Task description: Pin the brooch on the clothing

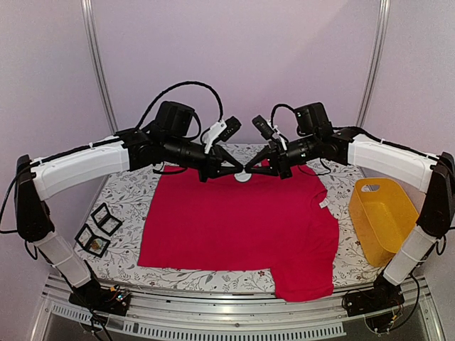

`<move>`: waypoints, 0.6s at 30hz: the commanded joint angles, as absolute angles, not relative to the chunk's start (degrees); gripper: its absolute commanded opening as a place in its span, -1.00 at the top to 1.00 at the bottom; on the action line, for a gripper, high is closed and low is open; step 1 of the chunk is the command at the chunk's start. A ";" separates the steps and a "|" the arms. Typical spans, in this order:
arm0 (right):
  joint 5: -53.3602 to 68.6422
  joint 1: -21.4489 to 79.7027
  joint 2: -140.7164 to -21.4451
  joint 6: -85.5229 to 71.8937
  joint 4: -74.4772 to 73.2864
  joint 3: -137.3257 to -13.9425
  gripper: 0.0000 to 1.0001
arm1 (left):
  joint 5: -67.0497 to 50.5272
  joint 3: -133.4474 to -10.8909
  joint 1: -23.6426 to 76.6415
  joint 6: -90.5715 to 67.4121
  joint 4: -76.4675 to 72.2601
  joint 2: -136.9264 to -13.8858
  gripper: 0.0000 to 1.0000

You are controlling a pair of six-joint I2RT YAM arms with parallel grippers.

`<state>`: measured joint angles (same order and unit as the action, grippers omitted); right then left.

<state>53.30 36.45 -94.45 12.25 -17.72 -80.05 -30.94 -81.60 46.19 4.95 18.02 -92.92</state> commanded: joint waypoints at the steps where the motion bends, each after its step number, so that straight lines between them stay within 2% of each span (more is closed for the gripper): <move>1: 52.34 36.65 -95.15 12.73 -19.26 -81.65 1.00 | -32.56 -83.14 46.97 6.09 18.14 -93.45 1.00; 6: 53.46 36.65 -94.41 12.42 -18.61 -81.83 1.00 | -31.96 -83.06 46.96 5.66 17.76 -93.62 1.00; 7: 53.22 36.65 -94.25 12.00 -17.86 -81.76 1.00 | -31.11 -83.13 46.95 5.22 17.30 -93.52 0.91; 9: 52.51 36.61 -93.44 10.10 -13.60 -81.00 1.00 | -28.50 -82.95 46.67 3.61 15.83 -93.12 0.22; 10: 52.30 36.65 -92.60 7.61 -10.02 -79.92 1.00 | -26.96 -82.47 46.38 2.59 14.65 -92.57 -0.06; 11: 51.69 36.65 -91.64 5.26 -5.88 -78.47 1.00 | -25.47 -81.62 45.95 1.72 12.89 -91.55 -0.21; 13: 48.69 36.65 -88.29 -1.44 6.40 -74.21 1.00 | -23.17 -78.36 45.35 0.37 6.64 -88.72 -0.39; 18: 40.40 37.23 -80.32 -16.36 38.31 -60.66 1.00 | -22.52 -61.47 44.91 -5.99 -20.57 -80.20 -0.65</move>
<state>47.70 36.60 -86.54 -2.11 8.47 -67.35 -24.05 -70.61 45.50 -0.14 2.22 -86.43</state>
